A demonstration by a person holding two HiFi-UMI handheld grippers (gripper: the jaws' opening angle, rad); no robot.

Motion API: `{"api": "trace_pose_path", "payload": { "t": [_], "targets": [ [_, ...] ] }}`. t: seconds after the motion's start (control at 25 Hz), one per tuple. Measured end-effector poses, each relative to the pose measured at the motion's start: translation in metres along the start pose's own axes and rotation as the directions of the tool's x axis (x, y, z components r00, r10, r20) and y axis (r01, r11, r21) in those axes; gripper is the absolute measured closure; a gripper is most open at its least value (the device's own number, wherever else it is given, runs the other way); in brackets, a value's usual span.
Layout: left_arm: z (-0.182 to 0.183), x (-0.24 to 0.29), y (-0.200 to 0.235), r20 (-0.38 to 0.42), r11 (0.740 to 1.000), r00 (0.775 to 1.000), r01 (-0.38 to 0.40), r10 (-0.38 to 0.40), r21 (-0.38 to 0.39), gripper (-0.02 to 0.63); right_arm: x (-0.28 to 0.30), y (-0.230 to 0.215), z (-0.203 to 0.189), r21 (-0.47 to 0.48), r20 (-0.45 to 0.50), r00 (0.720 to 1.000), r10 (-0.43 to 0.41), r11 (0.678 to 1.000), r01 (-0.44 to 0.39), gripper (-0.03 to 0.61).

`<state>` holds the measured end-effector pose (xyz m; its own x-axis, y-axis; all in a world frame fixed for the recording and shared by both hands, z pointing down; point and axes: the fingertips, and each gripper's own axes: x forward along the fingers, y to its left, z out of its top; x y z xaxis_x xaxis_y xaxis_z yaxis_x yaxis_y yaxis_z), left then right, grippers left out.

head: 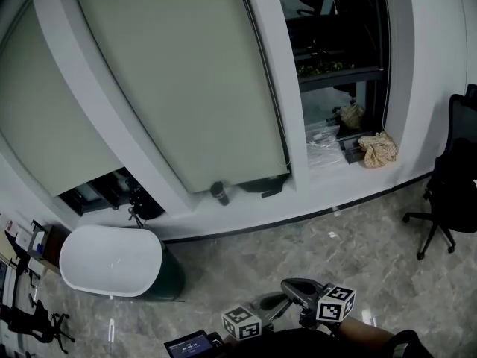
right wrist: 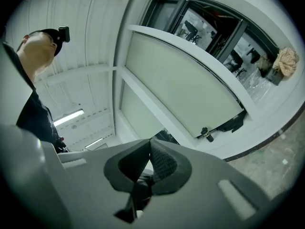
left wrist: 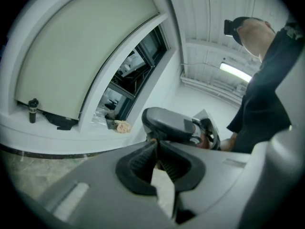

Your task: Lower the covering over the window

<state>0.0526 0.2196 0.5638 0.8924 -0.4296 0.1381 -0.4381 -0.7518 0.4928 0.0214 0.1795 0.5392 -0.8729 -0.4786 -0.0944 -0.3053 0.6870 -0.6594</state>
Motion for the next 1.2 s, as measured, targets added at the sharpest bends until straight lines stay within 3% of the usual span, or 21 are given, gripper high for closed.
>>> {"api": "trace_pose_path", "payload": {
  "t": [0.12, 0.28, 0.44, 0.64, 1.2],
  "targets": [
    [-0.008, 0.004, -0.005, -0.012, 1.0, 1.0, 0.021, -0.021, -0.002, 0.614, -0.01, 0.003, -0.004, -0.032, -0.005, 1.0, -0.011, 0.999, 0.011, 0.571],
    [-0.013, -0.003, -0.016, -0.042, 0.997, 0.999, 0.033, -0.03, 0.066, 0.614, -0.016, 0.002, -0.009, -0.075, 0.002, 0.997, -0.079, 0.994, 0.079, 0.571],
    [-0.013, -0.022, 0.002, 0.0, 0.998, 0.998, -0.059, 0.059, 0.013, 0.614, -0.023, -0.004, -0.007, -0.073, 0.021, 0.991, -0.131, 0.989, 0.132, 0.571],
    [-0.006, -0.045, 0.029, 0.057, 0.982, 0.982, -0.175, 0.179, -0.074, 0.614, -0.016, 0.005, -0.013, -0.101, -0.007, 0.99, -0.138, 0.985, 0.136, 0.571],
    [-0.012, -0.038, 0.027, 0.062, 0.98, 0.981, -0.176, 0.182, -0.096, 0.614, -0.028, 0.0, -0.015, -0.097, -0.029, 0.987, -0.158, 0.983, 0.154, 0.571]
  ]
}}
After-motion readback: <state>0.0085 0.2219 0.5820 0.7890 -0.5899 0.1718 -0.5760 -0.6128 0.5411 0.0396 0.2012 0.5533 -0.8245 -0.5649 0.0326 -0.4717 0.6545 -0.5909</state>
